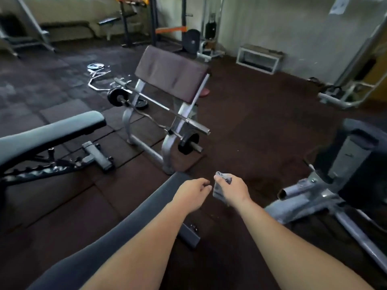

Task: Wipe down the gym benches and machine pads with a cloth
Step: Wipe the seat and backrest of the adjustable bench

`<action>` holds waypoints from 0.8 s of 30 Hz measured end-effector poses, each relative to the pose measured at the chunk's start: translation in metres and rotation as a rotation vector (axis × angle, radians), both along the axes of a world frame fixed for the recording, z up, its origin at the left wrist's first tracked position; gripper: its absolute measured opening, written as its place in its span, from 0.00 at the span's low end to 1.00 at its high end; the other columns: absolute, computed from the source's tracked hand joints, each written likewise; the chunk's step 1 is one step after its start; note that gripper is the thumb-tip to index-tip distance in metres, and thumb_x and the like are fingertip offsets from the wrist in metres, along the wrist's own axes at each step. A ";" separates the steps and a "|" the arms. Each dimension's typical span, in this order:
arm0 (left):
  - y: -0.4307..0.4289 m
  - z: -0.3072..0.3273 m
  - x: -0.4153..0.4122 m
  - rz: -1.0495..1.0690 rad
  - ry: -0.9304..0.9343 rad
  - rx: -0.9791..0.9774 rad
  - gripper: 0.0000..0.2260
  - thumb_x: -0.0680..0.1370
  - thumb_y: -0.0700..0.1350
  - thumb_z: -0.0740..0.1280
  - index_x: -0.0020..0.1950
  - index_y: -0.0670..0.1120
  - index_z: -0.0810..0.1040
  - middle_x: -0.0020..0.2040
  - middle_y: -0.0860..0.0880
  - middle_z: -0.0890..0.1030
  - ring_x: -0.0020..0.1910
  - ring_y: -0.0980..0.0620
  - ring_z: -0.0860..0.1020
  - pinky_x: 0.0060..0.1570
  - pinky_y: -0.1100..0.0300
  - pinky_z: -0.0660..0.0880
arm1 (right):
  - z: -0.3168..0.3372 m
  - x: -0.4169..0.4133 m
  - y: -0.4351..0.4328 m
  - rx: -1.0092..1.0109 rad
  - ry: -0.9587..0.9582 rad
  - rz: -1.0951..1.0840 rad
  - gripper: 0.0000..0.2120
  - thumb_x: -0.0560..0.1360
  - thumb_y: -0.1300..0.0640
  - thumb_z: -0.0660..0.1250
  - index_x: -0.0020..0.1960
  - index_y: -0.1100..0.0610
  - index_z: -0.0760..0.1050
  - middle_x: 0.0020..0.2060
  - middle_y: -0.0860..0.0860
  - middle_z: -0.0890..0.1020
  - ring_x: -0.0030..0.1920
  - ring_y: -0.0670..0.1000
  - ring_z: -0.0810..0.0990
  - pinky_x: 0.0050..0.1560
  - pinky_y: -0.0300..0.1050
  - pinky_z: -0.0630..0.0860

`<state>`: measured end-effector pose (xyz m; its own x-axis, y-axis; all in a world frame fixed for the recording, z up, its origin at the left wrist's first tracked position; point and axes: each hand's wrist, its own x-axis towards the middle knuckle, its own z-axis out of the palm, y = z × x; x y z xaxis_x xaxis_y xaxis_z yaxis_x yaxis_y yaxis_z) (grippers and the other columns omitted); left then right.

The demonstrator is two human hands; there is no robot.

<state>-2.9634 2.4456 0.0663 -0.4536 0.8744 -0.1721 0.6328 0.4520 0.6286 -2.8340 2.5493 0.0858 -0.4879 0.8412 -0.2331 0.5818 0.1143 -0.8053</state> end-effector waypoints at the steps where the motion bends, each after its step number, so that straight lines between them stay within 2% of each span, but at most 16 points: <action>1: 0.006 -0.004 -0.007 0.054 -0.057 0.012 0.17 0.84 0.56 0.62 0.69 0.54 0.80 0.59 0.52 0.85 0.61 0.51 0.81 0.61 0.55 0.76 | -0.005 -0.014 0.007 -0.036 0.013 0.028 0.14 0.78 0.42 0.69 0.51 0.51 0.83 0.43 0.46 0.86 0.47 0.50 0.84 0.51 0.47 0.79; 4: 0.022 -0.019 -0.036 0.205 -0.216 0.067 0.17 0.83 0.57 0.59 0.63 0.54 0.83 0.58 0.53 0.86 0.59 0.51 0.81 0.62 0.51 0.77 | -0.027 -0.058 0.022 -0.194 0.066 0.094 0.18 0.76 0.36 0.66 0.50 0.49 0.86 0.42 0.45 0.88 0.47 0.48 0.86 0.55 0.53 0.82; 6: 0.029 -0.033 -0.059 0.304 -0.320 0.100 0.19 0.84 0.59 0.58 0.57 0.53 0.85 0.53 0.52 0.87 0.56 0.52 0.82 0.60 0.50 0.77 | -0.041 -0.086 0.031 -0.304 0.101 0.093 0.17 0.75 0.38 0.65 0.50 0.47 0.87 0.46 0.45 0.88 0.52 0.49 0.86 0.59 0.53 0.80; 8: 0.036 -0.045 -0.080 0.412 -0.446 0.102 0.21 0.84 0.61 0.59 0.47 0.52 0.87 0.48 0.50 0.87 0.52 0.51 0.83 0.58 0.52 0.77 | -0.054 -0.105 0.038 -0.289 0.082 0.158 0.11 0.78 0.46 0.67 0.48 0.47 0.87 0.46 0.46 0.88 0.53 0.51 0.86 0.59 0.53 0.80; 10: 0.043 -0.062 -0.099 0.504 -0.553 0.107 0.23 0.79 0.64 0.63 0.36 0.50 0.84 0.36 0.51 0.85 0.41 0.50 0.83 0.49 0.50 0.78 | -0.069 -0.121 0.050 -0.182 -0.003 0.252 0.10 0.78 0.52 0.67 0.45 0.46 0.87 0.43 0.45 0.88 0.51 0.50 0.86 0.55 0.52 0.81; 11: 0.046 -0.074 -0.107 0.505 -0.578 0.100 0.23 0.76 0.64 0.65 0.34 0.48 0.82 0.30 0.52 0.81 0.35 0.50 0.80 0.44 0.47 0.79 | -0.076 -0.128 0.057 -0.118 -0.073 0.298 0.09 0.78 0.53 0.67 0.44 0.47 0.86 0.42 0.46 0.88 0.49 0.51 0.86 0.52 0.52 0.81; 13: 0.051 -0.101 -0.117 0.521 -0.593 0.075 0.20 0.72 0.60 0.66 0.36 0.43 0.81 0.28 0.50 0.77 0.32 0.50 0.76 0.41 0.41 0.79 | -0.088 -0.144 0.073 -0.048 -0.206 0.406 0.09 0.74 0.54 0.67 0.48 0.49 0.86 0.42 0.47 0.88 0.48 0.52 0.85 0.47 0.47 0.79; 16: 0.055 -0.137 -0.122 0.641 -0.578 0.032 0.15 0.74 0.53 0.67 0.39 0.40 0.80 0.31 0.47 0.75 0.35 0.51 0.74 0.39 0.47 0.75 | -0.106 -0.178 0.102 0.054 -0.377 0.531 0.12 0.70 0.54 0.68 0.50 0.51 0.86 0.47 0.50 0.88 0.50 0.52 0.84 0.44 0.40 0.70; 18: 0.059 -0.161 -0.122 0.707 -0.577 -0.011 0.12 0.78 0.48 0.68 0.40 0.42 0.82 0.36 0.45 0.80 0.39 0.49 0.77 0.40 0.53 0.71 | -0.127 -0.208 0.121 0.106 -0.433 0.608 0.13 0.71 0.54 0.70 0.54 0.52 0.86 0.51 0.52 0.87 0.54 0.53 0.83 0.48 0.40 0.71; 20: 0.064 -0.194 -0.123 0.801 -0.606 -0.043 0.09 0.78 0.48 0.70 0.44 0.45 0.85 0.43 0.47 0.85 0.46 0.48 0.82 0.44 0.56 0.72 | -0.160 -0.241 0.136 0.134 -0.461 0.674 0.14 0.72 0.56 0.72 0.57 0.52 0.84 0.55 0.52 0.86 0.58 0.53 0.83 0.56 0.41 0.74; 22: 0.070 -0.222 -0.126 0.927 -0.641 -0.047 0.04 0.77 0.49 0.72 0.44 0.50 0.84 0.45 0.50 0.86 0.50 0.49 0.82 0.45 0.58 0.72 | -0.198 -0.274 0.142 0.118 -0.484 0.734 0.16 0.71 0.55 0.72 0.59 0.51 0.83 0.56 0.52 0.86 0.59 0.54 0.82 0.62 0.44 0.77; 24: 0.077 -0.252 -0.123 1.007 -0.675 -0.086 0.03 0.76 0.50 0.73 0.44 0.53 0.82 0.45 0.53 0.85 0.50 0.50 0.82 0.46 0.60 0.71 | -0.236 -0.301 0.141 0.128 -0.499 0.835 0.16 0.72 0.56 0.71 0.59 0.50 0.82 0.57 0.51 0.85 0.60 0.54 0.82 0.63 0.48 0.77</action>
